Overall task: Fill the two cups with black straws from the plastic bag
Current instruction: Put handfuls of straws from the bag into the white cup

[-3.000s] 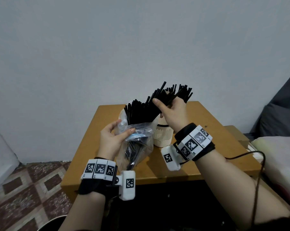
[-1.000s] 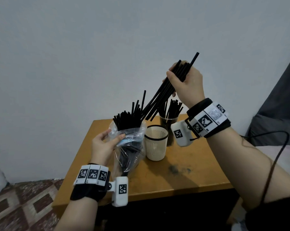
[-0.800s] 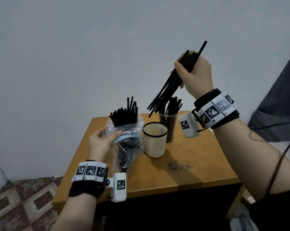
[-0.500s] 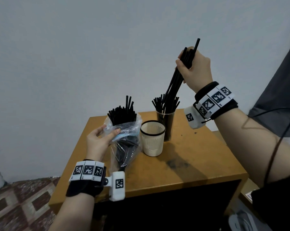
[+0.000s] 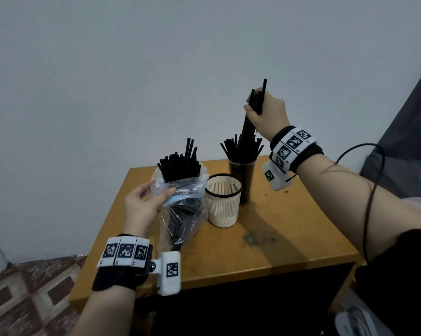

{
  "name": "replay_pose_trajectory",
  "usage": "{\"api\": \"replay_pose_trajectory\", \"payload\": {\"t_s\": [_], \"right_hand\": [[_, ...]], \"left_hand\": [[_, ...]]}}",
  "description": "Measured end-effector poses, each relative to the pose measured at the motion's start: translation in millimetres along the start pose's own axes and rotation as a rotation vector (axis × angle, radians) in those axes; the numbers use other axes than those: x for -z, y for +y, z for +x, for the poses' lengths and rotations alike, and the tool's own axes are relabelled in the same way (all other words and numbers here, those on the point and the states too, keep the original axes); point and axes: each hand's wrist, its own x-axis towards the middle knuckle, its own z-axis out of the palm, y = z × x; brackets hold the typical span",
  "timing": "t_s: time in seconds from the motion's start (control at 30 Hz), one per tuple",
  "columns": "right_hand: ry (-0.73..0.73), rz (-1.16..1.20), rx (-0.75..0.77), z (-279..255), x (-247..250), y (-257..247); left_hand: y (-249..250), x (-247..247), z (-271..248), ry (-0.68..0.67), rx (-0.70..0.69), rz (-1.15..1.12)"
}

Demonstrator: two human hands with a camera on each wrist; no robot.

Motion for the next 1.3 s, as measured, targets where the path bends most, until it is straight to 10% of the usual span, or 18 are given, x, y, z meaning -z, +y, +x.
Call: {"api": "replay_pose_trajectory", "payload": {"t_s": [0.53, 0.77, 1.03, 1.3], "right_hand": [[-0.198, -0.106, -0.251, -24, -41, 39], [0.03, 0.179, 0.071, -32, -34, 30], [-0.467, -0.308, 0.134, -53, -38, 43], [-0.22, 0.028, 0.054, -68, -21, 1]], "left_hand": [[-2, 0, 3, -0.021, -0.005, -0.015], [-2, 0, 3, -0.021, -0.003, -0.056], [-3, 1, 3, -0.016, 0.012, -0.065], [0, 2, -4, -0.034, 0.014, -0.063]]}}
